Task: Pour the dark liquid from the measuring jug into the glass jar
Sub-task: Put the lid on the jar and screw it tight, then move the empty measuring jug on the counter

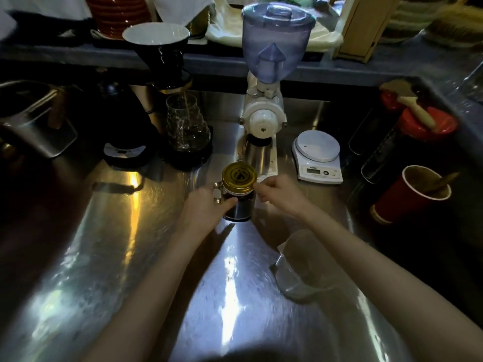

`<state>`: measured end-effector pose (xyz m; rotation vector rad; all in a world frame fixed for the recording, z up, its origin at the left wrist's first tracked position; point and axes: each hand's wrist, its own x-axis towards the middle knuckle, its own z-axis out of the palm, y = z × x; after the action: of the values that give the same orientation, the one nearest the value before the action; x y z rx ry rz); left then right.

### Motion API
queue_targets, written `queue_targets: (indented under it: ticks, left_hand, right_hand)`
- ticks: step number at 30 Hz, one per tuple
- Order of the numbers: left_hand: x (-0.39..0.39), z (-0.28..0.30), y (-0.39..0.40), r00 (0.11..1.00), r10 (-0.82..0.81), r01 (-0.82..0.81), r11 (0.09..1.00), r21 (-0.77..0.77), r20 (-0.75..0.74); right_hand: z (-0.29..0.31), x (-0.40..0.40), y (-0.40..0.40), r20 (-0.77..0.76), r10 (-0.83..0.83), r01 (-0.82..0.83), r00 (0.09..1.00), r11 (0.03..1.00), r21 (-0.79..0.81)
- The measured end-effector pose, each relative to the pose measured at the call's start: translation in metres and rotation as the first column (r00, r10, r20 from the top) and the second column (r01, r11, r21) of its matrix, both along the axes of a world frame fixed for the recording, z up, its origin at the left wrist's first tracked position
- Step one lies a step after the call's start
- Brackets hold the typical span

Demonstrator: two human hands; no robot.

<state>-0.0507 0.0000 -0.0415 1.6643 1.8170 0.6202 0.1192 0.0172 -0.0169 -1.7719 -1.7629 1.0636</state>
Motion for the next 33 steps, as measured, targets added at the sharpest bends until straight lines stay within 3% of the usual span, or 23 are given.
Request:
queue_targets:
  ticks: [4,8,11,16,21,29,33]
  left_hand:
    - [0.008,0.015,-0.025,0.965,-0.165,0.208,0.955,0.21,-0.205]
    - [0.017,0.022,-0.051,0.891,-0.363,0.442,0.83,0.341,-0.273]
    - [0.024,0.013,-0.069,0.82,-0.422,0.546,0.78,0.306,-0.387]
    - [0.032,-0.008,-0.095,0.743,-0.452,0.603,0.771,0.202,-0.494]
    - [0.043,-0.018,-0.113,0.71,-0.449,0.619,0.764,0.179,-0.542]
    - [0.064,-0.02,-0.125,0.814,-0.469,0.54,0.829,0.147,-0.342]
    - [0.071,-0.019,-0.12,0.84,-0.454,0.505,0.855,0.121,-0.297]
  right_hand:
    - [0.021,0.017,-0.022,0.157,0.162,-0.177,0.974,0.98,0.088]
    - [0.036,0.048,-0.057,0.266,0.19,-0.238,0.945,0.958,0.161]
    - [0.035,0.077,-0.088,0.417,0.108,-0.23,0.902,0.94,0.252]
    - [0.005,0.117,-0.143,0.61,0.003,-0.213,0.792,0.939,0.272]
    - [-0.022,0.125,-0.178,0.597,-0.069,-0.085,0.799,0.971,0.225]
    - [-0.039,0.112,-0.181,0.44,-0.129,0.073,0.889,0.987,0.143]
    - [-0.044,0.114,-0.168,0.385,-0.17,0.105,0.907,0.977,0.183]
